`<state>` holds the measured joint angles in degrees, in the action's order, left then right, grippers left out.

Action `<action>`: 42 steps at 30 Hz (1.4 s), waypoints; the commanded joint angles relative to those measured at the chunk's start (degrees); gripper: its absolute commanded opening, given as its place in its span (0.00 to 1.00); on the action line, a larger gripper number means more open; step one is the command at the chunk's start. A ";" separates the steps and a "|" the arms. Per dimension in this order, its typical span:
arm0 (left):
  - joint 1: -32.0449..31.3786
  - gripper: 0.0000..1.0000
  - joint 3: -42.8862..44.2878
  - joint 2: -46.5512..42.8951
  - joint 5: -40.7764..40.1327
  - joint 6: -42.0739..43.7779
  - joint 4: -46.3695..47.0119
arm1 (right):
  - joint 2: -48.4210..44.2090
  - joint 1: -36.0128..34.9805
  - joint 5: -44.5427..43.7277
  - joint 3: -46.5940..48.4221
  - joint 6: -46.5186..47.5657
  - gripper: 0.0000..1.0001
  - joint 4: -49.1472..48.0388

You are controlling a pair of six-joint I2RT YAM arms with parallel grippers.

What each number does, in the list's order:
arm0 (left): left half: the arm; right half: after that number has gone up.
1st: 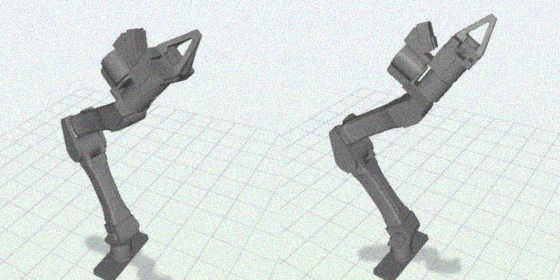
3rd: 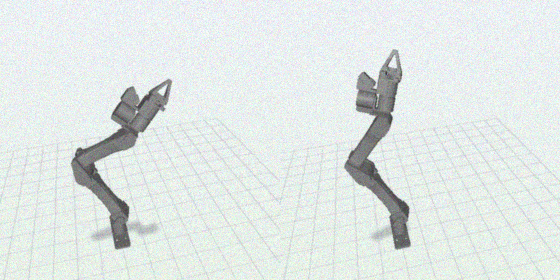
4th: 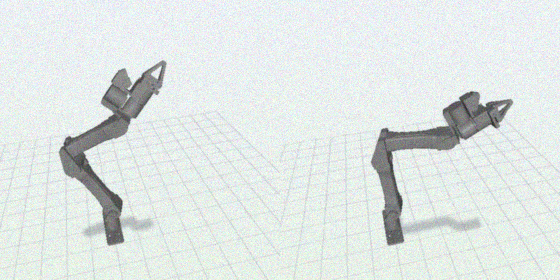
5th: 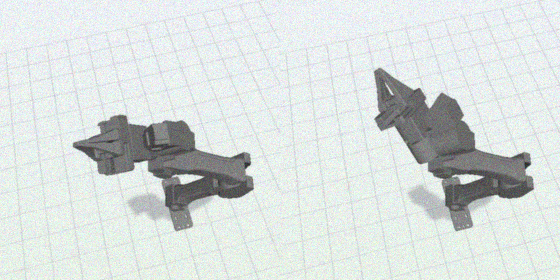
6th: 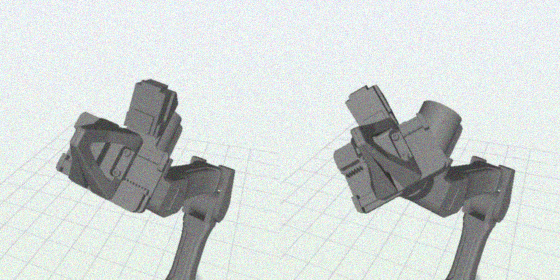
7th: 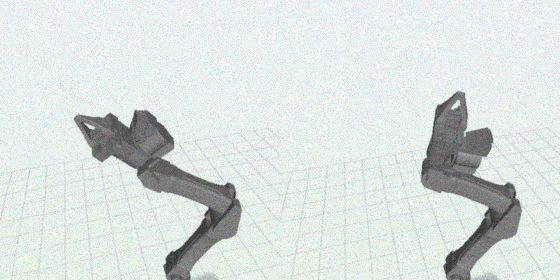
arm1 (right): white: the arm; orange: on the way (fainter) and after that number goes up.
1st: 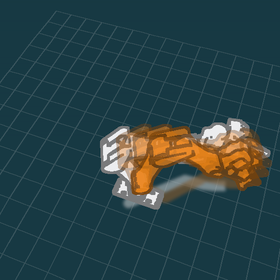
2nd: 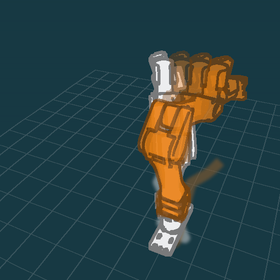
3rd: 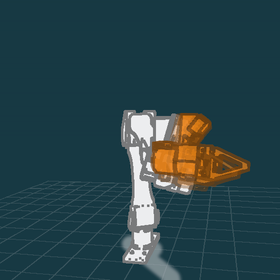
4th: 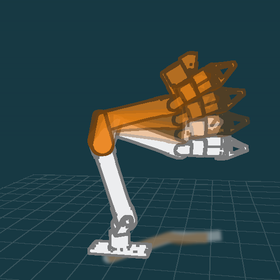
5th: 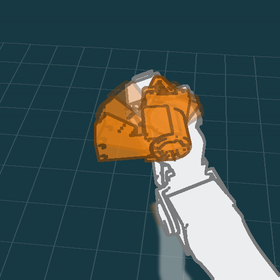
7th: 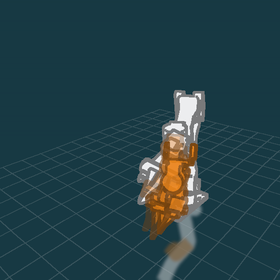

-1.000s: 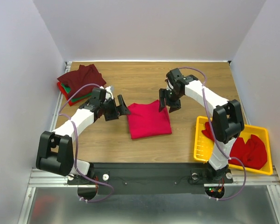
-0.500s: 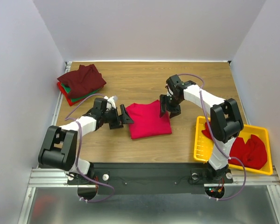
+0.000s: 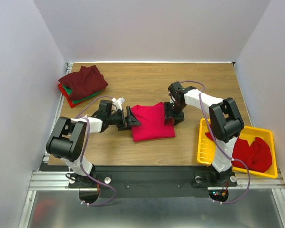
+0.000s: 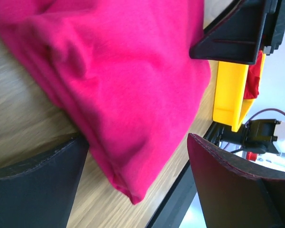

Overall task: Fold and stack the t-shirts
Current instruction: Neatly place the folded tshirt to the corner

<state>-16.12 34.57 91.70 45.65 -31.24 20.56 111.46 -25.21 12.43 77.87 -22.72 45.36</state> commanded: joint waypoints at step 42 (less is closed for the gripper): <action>-17.01 0.89 22.91 16.13 -19.46 3.29 -23.98 | -1.60 -5.20 1.46 -3.69 -2.68 0.60 -4.85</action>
<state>-31.68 56.86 103.44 32.23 -31.40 3.79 110.17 -29.08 12.67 75.68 -25.08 42.78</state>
